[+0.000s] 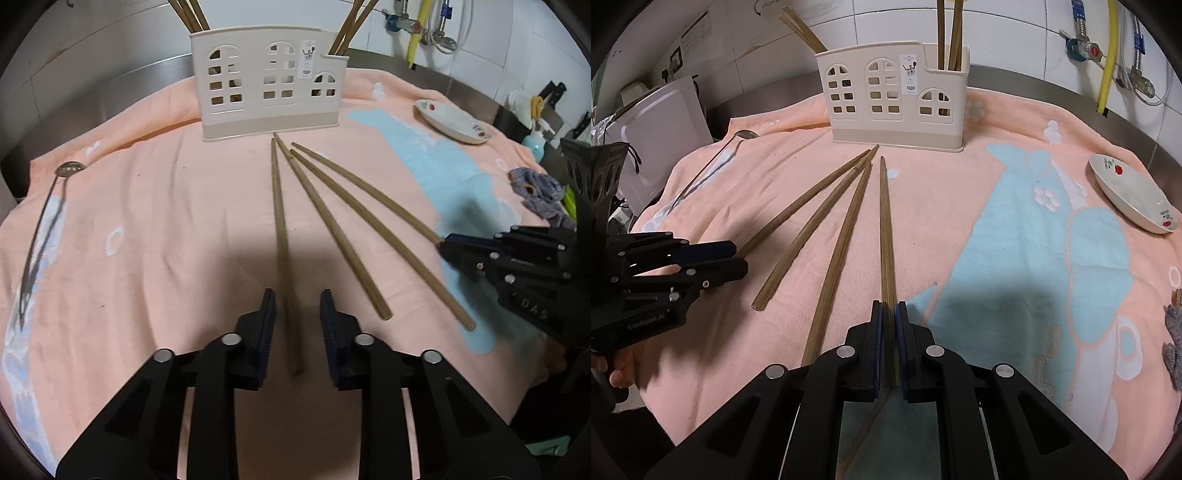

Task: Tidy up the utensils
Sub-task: 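Close the left gripper on another chopstick on the towel, then lift both chopsticks upright and carry them above the white holder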

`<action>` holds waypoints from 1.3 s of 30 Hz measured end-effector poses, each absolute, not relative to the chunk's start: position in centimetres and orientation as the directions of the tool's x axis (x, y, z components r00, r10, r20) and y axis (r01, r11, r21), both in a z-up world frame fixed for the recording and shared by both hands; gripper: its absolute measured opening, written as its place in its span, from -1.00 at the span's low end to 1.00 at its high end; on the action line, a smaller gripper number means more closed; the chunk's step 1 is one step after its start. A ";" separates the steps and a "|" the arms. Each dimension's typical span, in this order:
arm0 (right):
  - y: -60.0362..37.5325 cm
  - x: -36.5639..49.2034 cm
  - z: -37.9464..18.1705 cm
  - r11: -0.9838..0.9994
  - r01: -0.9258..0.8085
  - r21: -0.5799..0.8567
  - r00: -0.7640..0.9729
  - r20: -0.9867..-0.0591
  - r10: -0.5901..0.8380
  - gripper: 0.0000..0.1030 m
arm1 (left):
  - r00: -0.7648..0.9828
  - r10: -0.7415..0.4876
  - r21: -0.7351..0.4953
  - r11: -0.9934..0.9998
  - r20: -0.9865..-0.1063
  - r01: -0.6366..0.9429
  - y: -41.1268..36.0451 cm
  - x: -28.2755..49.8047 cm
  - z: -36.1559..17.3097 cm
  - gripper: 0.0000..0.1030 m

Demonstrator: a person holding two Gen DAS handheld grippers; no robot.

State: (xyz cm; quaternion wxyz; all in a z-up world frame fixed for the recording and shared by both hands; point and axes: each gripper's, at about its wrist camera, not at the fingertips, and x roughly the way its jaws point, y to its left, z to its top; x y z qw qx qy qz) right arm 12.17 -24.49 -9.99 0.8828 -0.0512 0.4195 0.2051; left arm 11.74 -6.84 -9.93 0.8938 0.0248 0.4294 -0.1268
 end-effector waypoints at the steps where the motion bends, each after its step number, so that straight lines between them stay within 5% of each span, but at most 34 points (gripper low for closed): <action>1: -24.5 12.2 -10.0 0.911 -0.405 0.082 0.564 -0.762 0.319 -0.86 | 0.594 -0.217 -0.080 0.965 -0.774 0.249 -6.8 11.9 -10.0 -0.62; 20: -24.2 11.8 -9.6 0.915 -0.398 0.068 0.573 -0.760 0.306 -0.86 | 0.597 -0.222 -0.100 0.968 -0.771 0.231 -6.3 12.7 -10.4 -0.67; 23: -24.0 11.4 -9.0 0.915 -0.400 0.062 0.585 -0.751 0.306 -0.86 | 0.594 -0.223 -0.105 0.968 -0.773 0.227 -6.0 12.7 -10.4 -0.85; 39: -23.7 11.7 2.6 0.897 -0.443 0.017 0.722 -0.586 0.368 -0.86 | 0.685 -0.329 -0.171 0.942 -0.650 0.289 -3.6 12.3 -2.6 -0.89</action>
